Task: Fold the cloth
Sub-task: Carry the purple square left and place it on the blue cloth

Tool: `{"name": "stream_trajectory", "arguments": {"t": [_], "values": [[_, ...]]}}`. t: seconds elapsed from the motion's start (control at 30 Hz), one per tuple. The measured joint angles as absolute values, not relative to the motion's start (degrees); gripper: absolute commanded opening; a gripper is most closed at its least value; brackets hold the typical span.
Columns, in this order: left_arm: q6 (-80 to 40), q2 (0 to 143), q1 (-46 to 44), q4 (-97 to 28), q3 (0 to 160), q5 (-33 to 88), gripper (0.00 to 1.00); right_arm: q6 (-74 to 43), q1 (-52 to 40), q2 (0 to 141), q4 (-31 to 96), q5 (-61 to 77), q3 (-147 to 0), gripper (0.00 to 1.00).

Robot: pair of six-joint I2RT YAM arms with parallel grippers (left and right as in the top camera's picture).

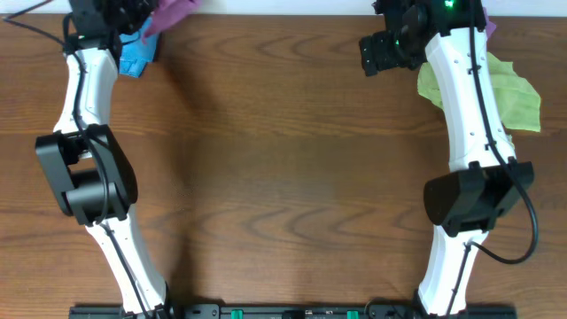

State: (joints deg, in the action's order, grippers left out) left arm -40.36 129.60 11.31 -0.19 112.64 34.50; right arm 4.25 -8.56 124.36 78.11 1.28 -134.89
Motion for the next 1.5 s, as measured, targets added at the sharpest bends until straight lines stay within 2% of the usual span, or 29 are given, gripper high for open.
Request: {"name": "stream_trajectory", "arguments": {"t": [0.4,0.63,1.07,1.5], "values": [[-24.77,129.60,11.53,0.82,112.92,18.33,0.06,4.25,-8.56,124.36,78.15,1.28,-134.89,0.90],[-21.17,130.61,11.75,4.71,113.12,12.86,0.06,4.23,-8.58,124.36,78.13,1.28,-134.89,0.90],[-27.27,140.07,12.93,6.98,113.43,16.38,0.06,3.38,-8.58,124.36,78.13,1.28,-134.89,0.90],[-34.09,140.35,12.97,7.03,113.43,22.37,0.06,3.14,-8.58,124.36,78.13,1.28,-134.89,0.90]]}}
